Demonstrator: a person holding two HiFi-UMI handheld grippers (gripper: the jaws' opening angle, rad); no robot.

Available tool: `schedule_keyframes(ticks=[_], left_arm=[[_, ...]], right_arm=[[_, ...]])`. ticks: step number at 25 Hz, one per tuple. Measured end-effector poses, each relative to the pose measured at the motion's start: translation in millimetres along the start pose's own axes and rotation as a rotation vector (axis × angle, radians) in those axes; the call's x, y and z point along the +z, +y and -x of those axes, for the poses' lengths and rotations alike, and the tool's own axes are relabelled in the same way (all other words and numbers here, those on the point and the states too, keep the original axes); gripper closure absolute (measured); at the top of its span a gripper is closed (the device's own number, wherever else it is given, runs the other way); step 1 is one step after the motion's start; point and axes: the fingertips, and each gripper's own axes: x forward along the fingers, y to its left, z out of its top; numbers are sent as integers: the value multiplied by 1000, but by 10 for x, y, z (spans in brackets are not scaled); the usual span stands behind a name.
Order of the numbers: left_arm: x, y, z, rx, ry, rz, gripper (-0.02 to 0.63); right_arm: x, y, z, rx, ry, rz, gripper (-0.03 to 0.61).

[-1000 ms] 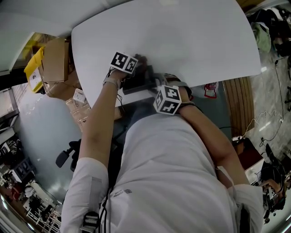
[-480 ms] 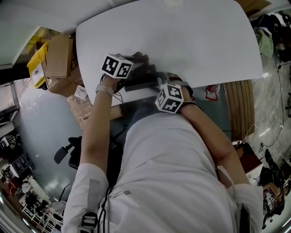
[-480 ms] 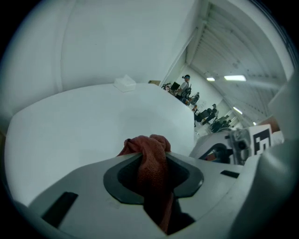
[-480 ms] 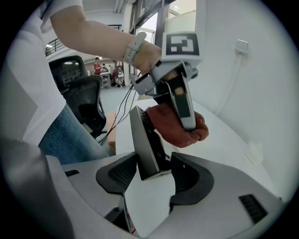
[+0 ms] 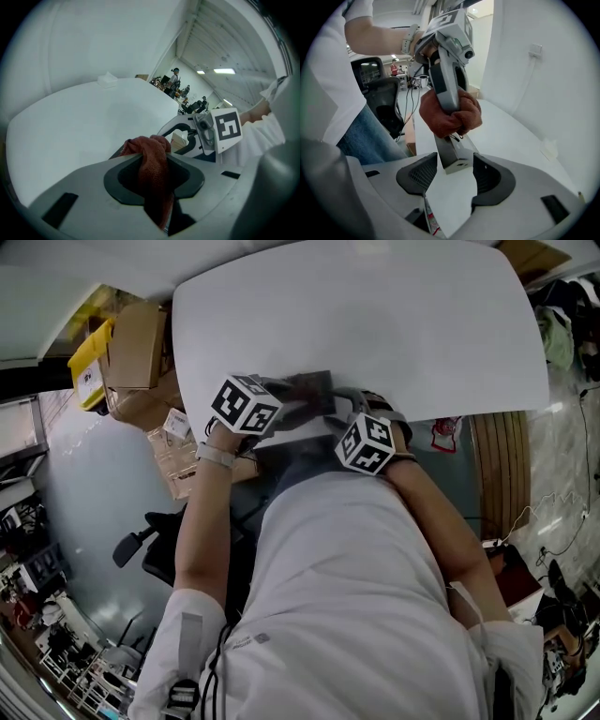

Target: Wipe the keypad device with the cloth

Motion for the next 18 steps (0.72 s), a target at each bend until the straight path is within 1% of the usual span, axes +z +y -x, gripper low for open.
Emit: schedule_keyframes(ticks=[3,5,9,13,18], left_arm=[[-62,-65,-116,3,44,-34,503],[-80,-58,-201,19,62,-45,503],[-63,-17,-260,14,61,-22,503],[-43,29,-314,0,64,8,503],[8,141,-397,35,64,1,503]], right_arm=[[-55,3,36,-9,0,-37,365],[-60,21,43,-9,0,-40,365],[-53,14,31,-15,-1,-44,368],[-63,-7,20,-42,5,-35,390],[-58,-24,5,-72,12,-26,390]])
